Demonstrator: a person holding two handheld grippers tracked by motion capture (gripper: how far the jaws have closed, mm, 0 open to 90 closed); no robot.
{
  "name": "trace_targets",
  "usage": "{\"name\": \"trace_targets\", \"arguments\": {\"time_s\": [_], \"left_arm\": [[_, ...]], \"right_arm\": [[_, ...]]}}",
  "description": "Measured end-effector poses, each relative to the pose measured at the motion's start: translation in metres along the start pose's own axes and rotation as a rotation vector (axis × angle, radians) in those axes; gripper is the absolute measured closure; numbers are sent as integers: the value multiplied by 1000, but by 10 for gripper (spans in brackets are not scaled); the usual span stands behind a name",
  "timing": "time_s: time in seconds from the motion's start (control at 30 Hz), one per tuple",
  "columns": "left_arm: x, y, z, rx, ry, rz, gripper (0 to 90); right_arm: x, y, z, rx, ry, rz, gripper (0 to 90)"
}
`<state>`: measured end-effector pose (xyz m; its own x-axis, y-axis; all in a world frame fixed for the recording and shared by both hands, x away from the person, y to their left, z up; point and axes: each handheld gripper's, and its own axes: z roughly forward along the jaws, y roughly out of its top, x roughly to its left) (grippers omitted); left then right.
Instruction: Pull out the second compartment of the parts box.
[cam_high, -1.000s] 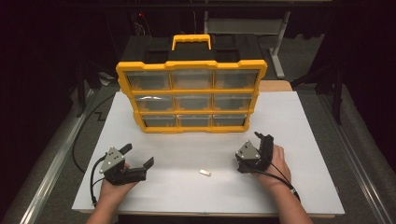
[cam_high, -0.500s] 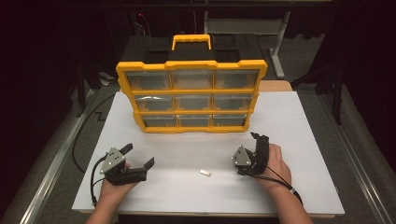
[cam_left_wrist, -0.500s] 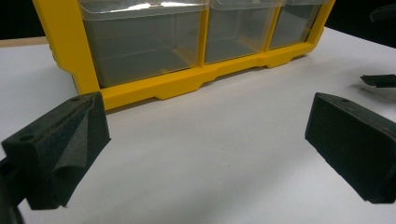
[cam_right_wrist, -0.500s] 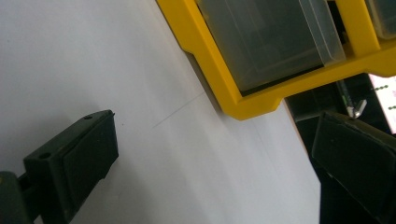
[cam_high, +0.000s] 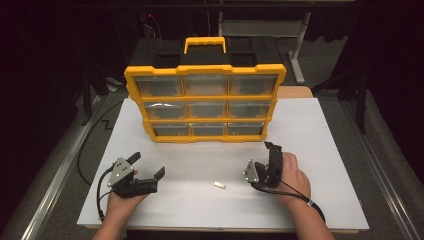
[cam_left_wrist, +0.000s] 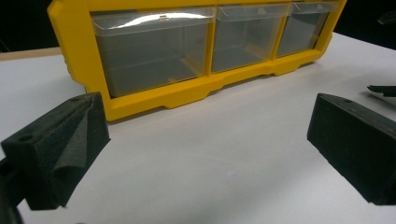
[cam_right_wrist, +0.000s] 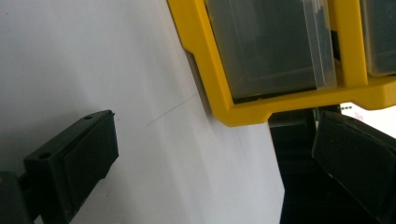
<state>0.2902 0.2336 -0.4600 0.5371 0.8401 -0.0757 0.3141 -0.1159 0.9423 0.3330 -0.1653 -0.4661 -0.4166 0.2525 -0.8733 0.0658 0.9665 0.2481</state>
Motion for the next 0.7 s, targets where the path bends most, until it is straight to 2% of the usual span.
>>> {"name": "trace_targets", "arguments": {"time_s": [0.1,0.17,0.2,0.3,0.33,0.37,0.4,0.47,0.6,0.7], "left_arm": [[5,3,-2,25,2,-32,5],[6,4,-5,39,16,2,5],[6,3,-7,40,19,8,5],[12,-1,-10,27,15,-27,5],[12,-4,-10,28,12,-29,4],[12,-4,-10,28,12,-29,4],[11,-7,-9,30,9,-9,5],[11,-8,-8,26,6,-2,4],[10,-10,-7,13,-12,8,4],[9,-10,-7,10,-20,12,4]], "right_arm": [[1,2,-2,7,-14,-26,8],[2,4,-3,2,-19,-40,8],[3,7,-4,3,-33,-65,9],[5,10,-4,0,-37,-87,9],[7,14,-3,6,-45,-107,10],[7,14,-3,6,-45,-107,10],[7,18,-3,-1,-49,-133,16],[9,23,-2,2,-60,-150,23],[12,29,0,10,-59,-162,24],[13,36,2,0,-84,-169,30]]}}
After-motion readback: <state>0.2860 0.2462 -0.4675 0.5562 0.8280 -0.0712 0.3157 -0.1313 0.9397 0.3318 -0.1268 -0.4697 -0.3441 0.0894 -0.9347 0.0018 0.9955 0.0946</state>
